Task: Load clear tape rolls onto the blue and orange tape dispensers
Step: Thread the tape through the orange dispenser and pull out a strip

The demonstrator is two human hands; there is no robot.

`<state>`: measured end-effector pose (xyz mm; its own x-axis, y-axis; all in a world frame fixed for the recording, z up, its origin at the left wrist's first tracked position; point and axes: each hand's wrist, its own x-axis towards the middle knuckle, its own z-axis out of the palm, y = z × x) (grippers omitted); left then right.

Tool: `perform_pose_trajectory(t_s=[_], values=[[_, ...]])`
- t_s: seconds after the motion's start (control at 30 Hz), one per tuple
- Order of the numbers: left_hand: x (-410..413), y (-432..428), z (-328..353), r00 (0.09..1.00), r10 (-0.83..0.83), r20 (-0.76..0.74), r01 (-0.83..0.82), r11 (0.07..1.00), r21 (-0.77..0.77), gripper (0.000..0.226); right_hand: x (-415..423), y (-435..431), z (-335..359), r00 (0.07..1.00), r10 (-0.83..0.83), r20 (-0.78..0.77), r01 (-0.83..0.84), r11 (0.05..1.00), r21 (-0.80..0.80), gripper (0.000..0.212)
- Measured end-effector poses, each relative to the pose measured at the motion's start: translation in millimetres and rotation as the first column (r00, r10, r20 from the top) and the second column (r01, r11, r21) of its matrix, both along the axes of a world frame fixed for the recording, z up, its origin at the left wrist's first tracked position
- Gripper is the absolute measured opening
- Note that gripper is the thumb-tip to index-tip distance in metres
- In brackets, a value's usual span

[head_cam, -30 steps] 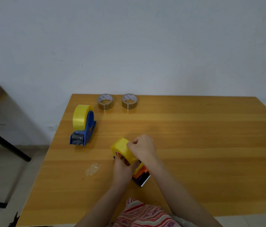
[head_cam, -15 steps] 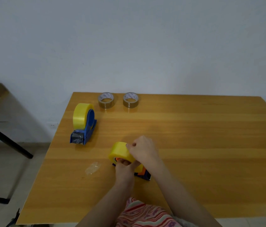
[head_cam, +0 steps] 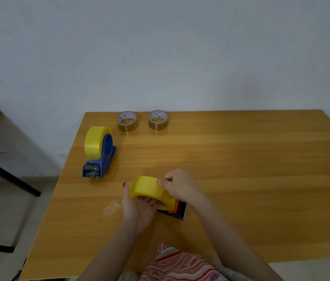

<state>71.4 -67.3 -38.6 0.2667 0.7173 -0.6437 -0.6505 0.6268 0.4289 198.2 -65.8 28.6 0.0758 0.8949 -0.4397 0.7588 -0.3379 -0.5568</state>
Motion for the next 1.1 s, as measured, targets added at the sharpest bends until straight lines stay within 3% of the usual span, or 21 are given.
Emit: perform_pose_trajectory(t_s=[0.17,0.23,0.27,0.3,0.37,0.43,0.5,0.57,0.73,0.87,1.1], values=[[6.4,-2.9,-2.4,0.989,-0.085,-0.120,0.097,0.990,0.103,0.062,7.4,-0.6,-2.6,0.982,-0.087,-0.167,0.085,0.996,-0.024,0.039],[3.0,-8.0,-9.9,0.939,-0.164,-0.303,0.247,0.933,0.261,0.051,8.9,-0.9,-6.1,0.969,-0.133,-0.210,0.130,0.991,-0.028,0.040],[-3.0,-10.4,-15.5,0.848,-0.197,-0.492,0.405,0.840,0.360,0.043,9.9,-0.8,-8.1,0.960,-0.163,-0.226,0.161,0.987,-0.027,0.041],[-9.1,-12.8,-21.8,0.715,-0.200,-0.670,0.589,0.689,0.422,0.041,10.9,-0.6,-9.1,0.953,-0.186,-0.239,0.186,0.982,-0.023,0.041],[-24.0,-16.1,-38.0,0.392,-0.129,-0.911,0.878,0.350,0.328,0.065,11.6,1.2,-8.7,0.945,-0.204,-0.257,0.207,0.978,-0.013,0.041],[-33.9,-11.8,-53.4,0.050,0.149,-0.988,0.990,0.120,0.068,0.081,9.3,2.9,-7.0,0.948,-0.182,-0.261,0.188,0.982,0.000,0.041],[-32.0,-9.2,-56.7,-0.177,0.365,-0.914,0.984,0.050,-0.171,0.088,6.5,2.7,-7.1,0.952,-0.155,-0.265,0.165,0.986,0.016,0.041],[-25.1,-6.6,-58.1,-0.230,0.495,-0.838,0.973,0.096,-0.210,0.093,5.2,0.3,-7.7,0.945,-0.138,-0.296,0.154,0.988,0.031,0.038],[-20.0,-7.6,-54.9,-0.337,0.489,-0.804,0.940,0.137,-0.311,0.086,7.8,-5.5,-1.4,0.911,-0.173,-0.375,0.200,0.979,0.035,0.037],[-23.4,-10.2,-56.9,-0.334,0.519,-0.787,0.942,0.161,-0.293,0.084,9.9,-11.8,12.7,0.940,-0.105,-0.326,0.130,0.990,0.058,0.042],[-25.3,-8.5,-57.5,-0.354,0.486,-0.799,0.934,0.150,-0.323,0.087,14.1,-21.1,35.7,0.842,-0.143,-0.521,0.263,0.951,0.163,0.044]])
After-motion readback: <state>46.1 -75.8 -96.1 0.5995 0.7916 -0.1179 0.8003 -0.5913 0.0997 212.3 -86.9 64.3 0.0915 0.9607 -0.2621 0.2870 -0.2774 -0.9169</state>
